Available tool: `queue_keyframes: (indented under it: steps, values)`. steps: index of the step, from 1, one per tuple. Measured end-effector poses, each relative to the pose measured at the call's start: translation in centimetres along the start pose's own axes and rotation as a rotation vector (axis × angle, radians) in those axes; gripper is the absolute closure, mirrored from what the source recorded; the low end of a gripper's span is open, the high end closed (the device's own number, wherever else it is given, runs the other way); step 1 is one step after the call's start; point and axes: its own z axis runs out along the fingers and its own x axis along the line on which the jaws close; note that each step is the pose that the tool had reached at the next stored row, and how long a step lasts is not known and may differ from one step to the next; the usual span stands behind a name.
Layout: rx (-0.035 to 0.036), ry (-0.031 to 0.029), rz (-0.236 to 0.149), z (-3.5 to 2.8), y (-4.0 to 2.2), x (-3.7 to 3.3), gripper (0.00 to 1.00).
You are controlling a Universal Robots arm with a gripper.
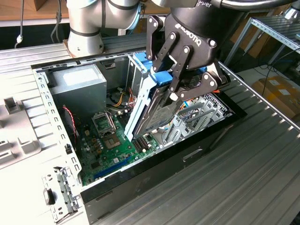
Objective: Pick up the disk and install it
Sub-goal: 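Pick up the disk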
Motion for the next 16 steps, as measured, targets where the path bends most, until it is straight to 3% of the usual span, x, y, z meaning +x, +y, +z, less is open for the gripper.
queue_keyframes:
  steps: [6, 16]
  values:
    - [-0.0015, -0.0013, 0.000, -0.06, -0.62, 0.16, 0.64]
    - [-0.0062, -0.0055, 0.000, -0.22, -2.20, 0.53, 0.64]
